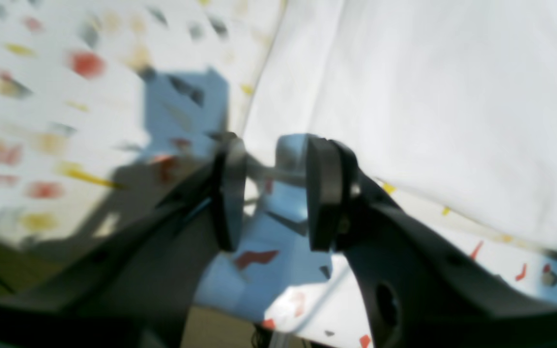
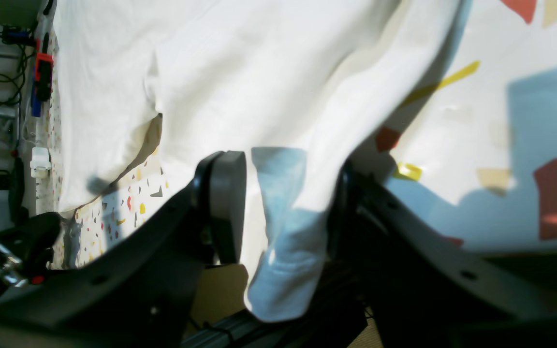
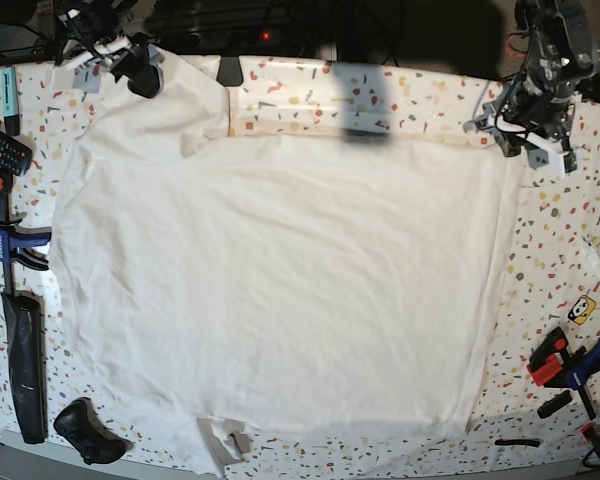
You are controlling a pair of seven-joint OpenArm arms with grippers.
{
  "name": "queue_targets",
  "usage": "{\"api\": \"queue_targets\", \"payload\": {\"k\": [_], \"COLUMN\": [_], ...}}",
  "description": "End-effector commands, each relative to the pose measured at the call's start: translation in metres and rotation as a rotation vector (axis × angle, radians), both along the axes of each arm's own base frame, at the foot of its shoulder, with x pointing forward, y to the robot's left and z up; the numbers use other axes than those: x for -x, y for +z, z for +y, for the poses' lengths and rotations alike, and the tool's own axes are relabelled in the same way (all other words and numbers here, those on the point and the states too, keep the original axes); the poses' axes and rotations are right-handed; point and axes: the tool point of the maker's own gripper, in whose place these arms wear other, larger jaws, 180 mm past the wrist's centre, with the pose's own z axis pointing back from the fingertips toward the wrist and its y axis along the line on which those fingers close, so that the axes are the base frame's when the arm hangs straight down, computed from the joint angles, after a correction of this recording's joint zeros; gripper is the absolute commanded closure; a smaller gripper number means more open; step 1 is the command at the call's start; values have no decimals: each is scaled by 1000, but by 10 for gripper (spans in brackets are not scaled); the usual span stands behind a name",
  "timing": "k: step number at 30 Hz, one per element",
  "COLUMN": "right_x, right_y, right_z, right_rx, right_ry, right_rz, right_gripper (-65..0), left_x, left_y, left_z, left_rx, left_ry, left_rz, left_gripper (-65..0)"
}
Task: Fold the T-shirt properly
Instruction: 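Lower the left gripper and pinch the shirt's shoulder edge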
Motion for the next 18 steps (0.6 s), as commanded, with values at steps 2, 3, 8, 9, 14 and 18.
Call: {"api": "queue_targets", "payload": {"k": [2, 3, 8, 9, 14, 18], "right_x": [3, 3, 3, 3, 3, 3], "right_y": [1, 2, 2, 2, 2, 2], "right_z": [0, 0, 0, 0, 0, 0], "right_rx": [6, 6, 6, 6, 6, 7], "right_ry": [20, 20, 20, 20, 21, 21], "right_rz": [9, 9, 8, 8, 9, 8], "right_gripper": [-257, -257, -257, -257, -257, -257], "left_x": [-11, -11, -12, -13, -16, -17], "left_y": [1, -3, -5, -5, -2, 2], "left_z": [-8, -12, -25, -25, -26, -12], "left_rx": [59, 85, 162, 163, 175, 185], "left_ry": [-11, -22, -51, -51, -46, 1], "left_rz": [-31, -19, -21, -22, -40, -68], "left_gripper": [-209, -209, -209, -209, -209, -209]}}
